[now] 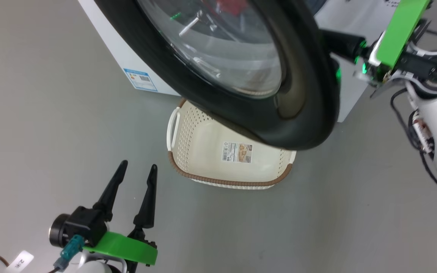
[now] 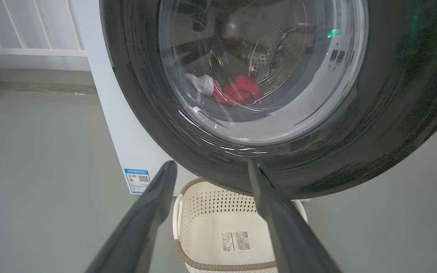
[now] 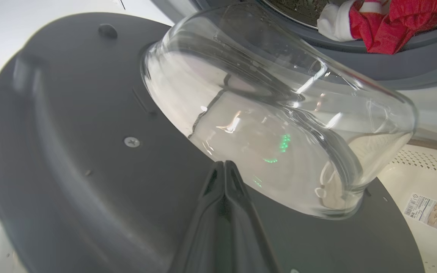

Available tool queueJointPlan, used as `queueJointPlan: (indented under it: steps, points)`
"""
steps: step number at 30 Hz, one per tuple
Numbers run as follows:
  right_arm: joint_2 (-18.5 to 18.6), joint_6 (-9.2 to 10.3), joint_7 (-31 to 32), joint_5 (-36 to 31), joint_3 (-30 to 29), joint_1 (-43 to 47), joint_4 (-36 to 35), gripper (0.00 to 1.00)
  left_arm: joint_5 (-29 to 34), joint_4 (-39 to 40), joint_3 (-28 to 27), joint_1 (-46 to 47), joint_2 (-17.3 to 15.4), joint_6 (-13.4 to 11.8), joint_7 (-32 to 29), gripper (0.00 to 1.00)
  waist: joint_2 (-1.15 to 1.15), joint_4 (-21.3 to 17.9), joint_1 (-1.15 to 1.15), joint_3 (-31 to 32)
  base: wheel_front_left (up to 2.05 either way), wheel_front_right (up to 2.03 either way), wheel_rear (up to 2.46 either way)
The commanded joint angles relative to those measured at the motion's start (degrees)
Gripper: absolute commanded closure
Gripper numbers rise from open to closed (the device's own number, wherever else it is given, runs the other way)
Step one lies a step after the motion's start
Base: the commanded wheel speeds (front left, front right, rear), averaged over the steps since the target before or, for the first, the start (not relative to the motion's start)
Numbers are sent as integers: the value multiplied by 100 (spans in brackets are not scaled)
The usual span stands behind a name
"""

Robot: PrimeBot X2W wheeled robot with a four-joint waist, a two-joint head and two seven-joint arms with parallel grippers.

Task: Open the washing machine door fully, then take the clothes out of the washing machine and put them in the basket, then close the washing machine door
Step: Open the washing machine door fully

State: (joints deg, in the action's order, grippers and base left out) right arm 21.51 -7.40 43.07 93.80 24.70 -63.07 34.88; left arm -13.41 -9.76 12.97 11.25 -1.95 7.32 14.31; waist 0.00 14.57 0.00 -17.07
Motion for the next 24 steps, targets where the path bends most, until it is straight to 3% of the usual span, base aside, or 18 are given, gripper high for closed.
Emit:
queueJointPlan:
  steps: [1, 12, 24]
  points:
    - [-137, -9, 72, -12, 75, 209, -269, 100, 50, 103, -219, -54, -95, 17, 69, 0, 0, -10, 0, 118, 0, 0, 0]
    - [-345, -9, 343, 46, 365, 1291, -1331, 100, 167, 118, -294, -308, -94, 17, 69, 0, 0, 122, 0, 519, 0, 0, 0]
    - [-564, -9, 560, 101, 561, 1941, -1993, 100, 207, 121, -305, -531, -94, 17, 69, 0, 0, 500, 0, 753, 0, 0, 0]
